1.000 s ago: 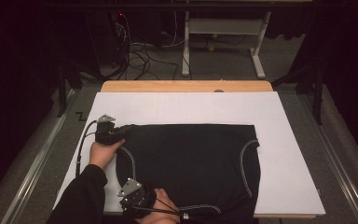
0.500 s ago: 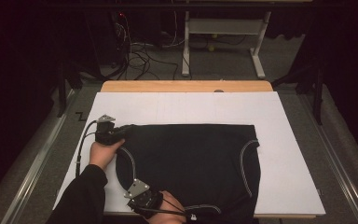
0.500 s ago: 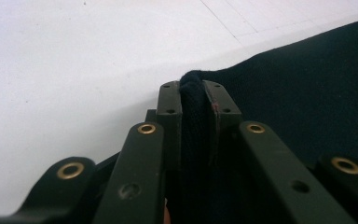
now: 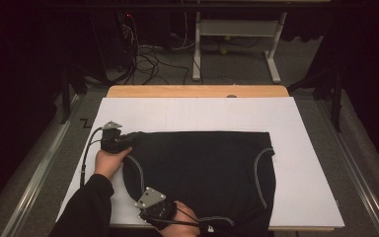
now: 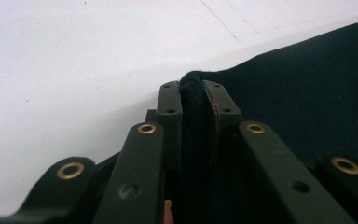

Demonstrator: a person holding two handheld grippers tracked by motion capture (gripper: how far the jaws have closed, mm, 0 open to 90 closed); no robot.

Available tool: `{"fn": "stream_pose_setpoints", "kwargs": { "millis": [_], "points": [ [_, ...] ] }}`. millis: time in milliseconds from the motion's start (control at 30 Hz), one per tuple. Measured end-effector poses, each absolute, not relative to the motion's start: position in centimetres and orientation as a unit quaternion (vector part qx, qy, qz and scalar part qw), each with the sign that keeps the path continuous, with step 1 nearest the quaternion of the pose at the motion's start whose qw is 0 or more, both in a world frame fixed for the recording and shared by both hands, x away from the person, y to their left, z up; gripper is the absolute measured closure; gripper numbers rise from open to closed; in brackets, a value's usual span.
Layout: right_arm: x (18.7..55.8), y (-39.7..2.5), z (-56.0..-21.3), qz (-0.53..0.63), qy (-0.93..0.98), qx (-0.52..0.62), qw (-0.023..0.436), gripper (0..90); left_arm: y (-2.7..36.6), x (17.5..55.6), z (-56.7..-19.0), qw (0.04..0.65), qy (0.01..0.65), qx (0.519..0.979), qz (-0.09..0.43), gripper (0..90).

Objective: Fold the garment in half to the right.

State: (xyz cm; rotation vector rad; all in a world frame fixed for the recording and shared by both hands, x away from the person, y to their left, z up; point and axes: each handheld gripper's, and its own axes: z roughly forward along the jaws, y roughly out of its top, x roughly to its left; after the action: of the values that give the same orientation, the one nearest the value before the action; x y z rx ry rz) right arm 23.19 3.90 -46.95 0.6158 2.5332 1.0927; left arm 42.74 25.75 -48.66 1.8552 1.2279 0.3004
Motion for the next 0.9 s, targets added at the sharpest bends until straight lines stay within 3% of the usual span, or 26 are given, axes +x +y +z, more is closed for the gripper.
{"fn": "stream_pose_setpoints", "kwargs": {
  "millis": [267, 400, 633, 900],
  "points": [
    [22.6, 3.1, -46.0, 0.416, 0.866, 0.216, 0.174, 75.4, 25.9, 42.8, -48.6, 0.436, 0.495, 0.743, 0.116, 74.9],
    [22.8, 2.6, -45.6, 0.436, 0.856, 0.218, 0.17, 75.3, 26.6, 42.8, -48.3, 0.461, 0.522, 0.712, 0.091, 75.0],
    [22.8, 1.7, -44.9, 0.46, 0.844, 0.214, 0.171, 75.2, 25.1, 42.0, -45.9, 0.459, 0.528, 0.701, 0.139, 75.2],
    [22.7, 0.7, -43.8, 0.487, 0.829, 0.215, 0.172, 75.2, 24.3, 41.9, -43.3, 0.443, 0.531, 0.705, 0.159, 75.4]
  ]
}}
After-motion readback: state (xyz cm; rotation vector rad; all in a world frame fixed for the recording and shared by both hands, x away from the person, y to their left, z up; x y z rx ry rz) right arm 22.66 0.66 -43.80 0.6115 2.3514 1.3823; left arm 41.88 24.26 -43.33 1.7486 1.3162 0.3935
